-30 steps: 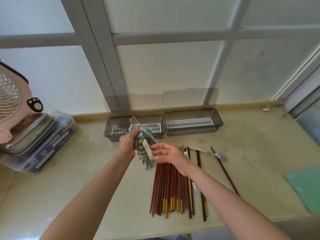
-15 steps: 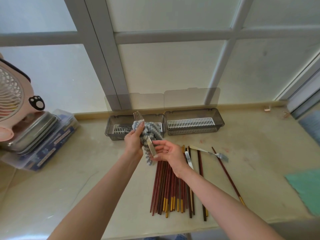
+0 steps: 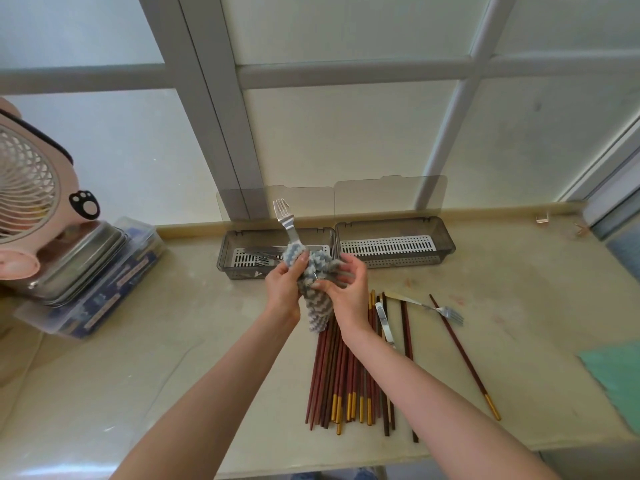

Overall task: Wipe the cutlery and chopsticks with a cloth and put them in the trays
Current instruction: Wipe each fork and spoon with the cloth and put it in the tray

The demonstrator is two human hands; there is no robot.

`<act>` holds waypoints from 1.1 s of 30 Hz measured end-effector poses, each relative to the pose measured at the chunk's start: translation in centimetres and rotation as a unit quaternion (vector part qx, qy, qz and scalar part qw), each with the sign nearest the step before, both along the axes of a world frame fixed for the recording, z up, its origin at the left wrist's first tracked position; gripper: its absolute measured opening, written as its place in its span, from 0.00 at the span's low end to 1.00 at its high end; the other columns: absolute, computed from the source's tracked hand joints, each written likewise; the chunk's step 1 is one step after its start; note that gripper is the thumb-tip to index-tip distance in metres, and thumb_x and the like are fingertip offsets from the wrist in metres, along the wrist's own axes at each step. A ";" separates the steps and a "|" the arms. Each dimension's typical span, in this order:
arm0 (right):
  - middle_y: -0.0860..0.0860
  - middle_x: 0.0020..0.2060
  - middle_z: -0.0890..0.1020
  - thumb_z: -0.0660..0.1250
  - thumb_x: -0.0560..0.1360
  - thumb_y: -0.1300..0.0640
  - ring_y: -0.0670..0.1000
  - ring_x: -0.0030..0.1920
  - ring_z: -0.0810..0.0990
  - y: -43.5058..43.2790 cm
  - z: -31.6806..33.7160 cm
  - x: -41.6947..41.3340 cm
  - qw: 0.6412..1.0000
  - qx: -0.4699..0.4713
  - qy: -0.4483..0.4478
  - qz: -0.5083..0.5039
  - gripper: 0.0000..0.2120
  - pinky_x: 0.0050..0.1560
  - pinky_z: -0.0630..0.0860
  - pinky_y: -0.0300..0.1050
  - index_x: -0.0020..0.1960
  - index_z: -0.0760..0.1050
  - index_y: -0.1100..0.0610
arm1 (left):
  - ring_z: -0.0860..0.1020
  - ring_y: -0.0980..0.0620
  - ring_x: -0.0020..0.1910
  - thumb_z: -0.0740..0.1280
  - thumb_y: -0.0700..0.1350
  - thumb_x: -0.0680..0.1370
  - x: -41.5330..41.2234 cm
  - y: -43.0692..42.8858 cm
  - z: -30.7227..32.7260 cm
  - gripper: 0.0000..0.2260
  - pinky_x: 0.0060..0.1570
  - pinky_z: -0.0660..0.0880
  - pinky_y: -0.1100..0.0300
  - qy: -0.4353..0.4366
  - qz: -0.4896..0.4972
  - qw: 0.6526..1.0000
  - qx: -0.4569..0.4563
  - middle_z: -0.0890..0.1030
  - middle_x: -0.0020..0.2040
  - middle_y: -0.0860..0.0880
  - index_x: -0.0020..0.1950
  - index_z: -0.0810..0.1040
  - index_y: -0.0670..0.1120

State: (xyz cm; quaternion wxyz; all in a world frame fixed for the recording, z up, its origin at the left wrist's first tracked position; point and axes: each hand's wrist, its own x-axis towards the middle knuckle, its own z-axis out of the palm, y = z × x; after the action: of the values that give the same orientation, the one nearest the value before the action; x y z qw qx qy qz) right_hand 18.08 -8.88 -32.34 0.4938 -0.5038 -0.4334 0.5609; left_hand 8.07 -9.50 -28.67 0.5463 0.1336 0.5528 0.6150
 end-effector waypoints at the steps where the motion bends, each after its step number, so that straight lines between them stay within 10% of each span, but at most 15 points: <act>1: 0.47 0.58 0.74 0.76 0.66 0.63 0.44 0.57 0.75 0.2 0.0 -0.1 1.000 0.001 0.008 0.013 0.32 0.55 0.75 0.39 0.65 0.68 0.49 | 0.80 0.49 0.42 0.68 0.41 0.75 -0.2 -0.1 -0.1 0.06 0.44 0.78 0.57 -0.003 -0.003 1.000 0.001 0.81 0.43 0.44 0.48 0.78 0.39; 11: 0.53 0.51 0.83 0.73 0.70 0.62 0.51 0.53 0.80 1.5 -0.6 -1.0 0.981 -0.122 -0.115 0.094 0.13 0.57 0.77 0.47 0.54 0.82 0.57 | 0.78 0.48 0.38 0.65 0.35 0.76 -1.2 -1.0 -3.2 0.04 0.41 0.75 0.56 0.140 -0.074 0.981 -0.117 0.80 0.40 0.43 0.49 0.78 0.37; 17: 0.47 0.32 0.78 0.72 0.70 0.46 0.47 0.34 0.75 1.4 -1.2 -1.2 0.944 -0.031 -0.314 0.094 0.15 0.32 0.67 0.38 0.38 0.76 0.58 | 0.80 0.41 0.49 0.64 0.34 0.74 -2.4 -0.7 -3.7 0.06 0.49 0.78 0.47 0.262 -0.078 0.949 -0.158 0.82 0.45 0.40 0.44 0.80 0.39; 22: 0.48 0.47 0.81 0.69 0.73 0.47 0.45 0.46 0.79 3.5 -0.1 -2.4 0.974 -0.071 -0.177 0.118 0.14 0.43 0.73 0.37 0.53 0.78 0.55 | 0.78 0.50 0.41 0.71 0.42 0.73 -2.7 -0.6 -2.6 0.08 0.40 0.76 0.58 0.368 -0.117 0.915 -0.115 0.81 0.42 0.45 0.50 0.80 0.41; 25: 0.55 0.47 0.82 0.69 0.74 0.62 0.46 0.33 0.77 5.6 0.0 -3.9 0.978 -0.126 -0.119 0.113 0.13 0.33 0.73 0.37 0.58 0.77 0.60 | 0.78 0.50 0.40 0.73 0.46 0.71 -2.7 -0.6 -2.8 0.11 0.42 0.75 0.56 0.416 -0.144 0.892 -0.108 0.82 0.41 0.47 0.49 0.80 0.42; 29: 0.55 0.38 0.81 0.67 0.74 0.67 0.47 0.29 0.76 8.1 -0.3 -5.3 0.976 -0.134 -0.123 0.123 0.10 0.28 0.73 0.37 0.56 0.76 0.61 | 0.81 0.47 0.44 0.72 0.49 0.71 -3.8 -0.2 -3.1 0.10 0.49 0.77 0.51 0.343 -0.144 0.920 -0.123 0.83 0.42 0.46 0.48 0.80 0.44; 33: 0.49 0.44 0.81 0.65 0.76 0.63 0.48 0.38 0.80 10.7 -1.3 -7.0 0.912 -0.003 -0.373 0.173 0.10 0.39 0.76 0.42 0.55 0.78 0.55 | 0.81 0.46 0.44 0.70 0.49 0.74 -4.7 -0.6 -3.4 0.11 0.48 0.79 0.53 0.257 -0.151 0.943 -0.147 0.83 0.44 0.43 0.47 0.79 0.41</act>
State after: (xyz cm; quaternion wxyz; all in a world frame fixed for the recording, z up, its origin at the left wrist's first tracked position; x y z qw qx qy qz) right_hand 11.08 1.86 -33.64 0.1902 -0.5945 -0.6649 0.4102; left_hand 3.35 -10.09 -32.04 0.4861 0.2870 0.7319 0.3817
